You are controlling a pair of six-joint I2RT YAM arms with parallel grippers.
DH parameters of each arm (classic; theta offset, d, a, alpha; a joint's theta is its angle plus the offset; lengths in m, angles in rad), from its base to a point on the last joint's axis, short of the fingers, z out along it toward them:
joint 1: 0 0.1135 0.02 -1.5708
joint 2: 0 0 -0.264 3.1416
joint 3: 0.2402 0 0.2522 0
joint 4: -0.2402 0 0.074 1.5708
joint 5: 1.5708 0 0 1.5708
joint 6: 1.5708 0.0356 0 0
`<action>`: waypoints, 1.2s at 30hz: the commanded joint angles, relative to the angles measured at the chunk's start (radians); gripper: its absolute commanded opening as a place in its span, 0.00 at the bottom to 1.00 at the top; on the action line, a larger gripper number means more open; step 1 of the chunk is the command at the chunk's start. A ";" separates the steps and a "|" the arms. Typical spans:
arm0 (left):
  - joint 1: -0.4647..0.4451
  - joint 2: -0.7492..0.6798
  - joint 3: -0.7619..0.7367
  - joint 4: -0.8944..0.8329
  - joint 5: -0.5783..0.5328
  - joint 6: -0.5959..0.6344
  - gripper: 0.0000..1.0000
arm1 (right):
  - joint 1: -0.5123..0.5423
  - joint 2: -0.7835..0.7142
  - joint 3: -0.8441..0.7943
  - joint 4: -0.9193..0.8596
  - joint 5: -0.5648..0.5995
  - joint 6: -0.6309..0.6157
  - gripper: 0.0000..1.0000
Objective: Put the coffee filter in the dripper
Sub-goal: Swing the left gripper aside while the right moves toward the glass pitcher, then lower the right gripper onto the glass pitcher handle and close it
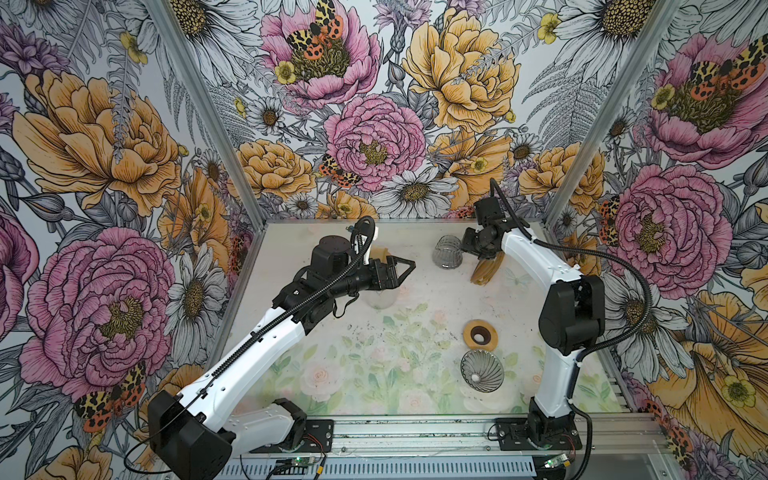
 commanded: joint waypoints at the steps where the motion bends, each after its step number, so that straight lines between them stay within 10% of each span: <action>1: -0.004 0.006 -0.005 0.054 0.015 -0.015 0.99 | -0.012 0.035 0.072 0.034 0.001 0.024 0.48; 36: -0.022 0.005 0.069 -0.023 -0.056 0.061 0.99 | -0.014 0.207 0.187 0.034 -0.079 0.081 0.37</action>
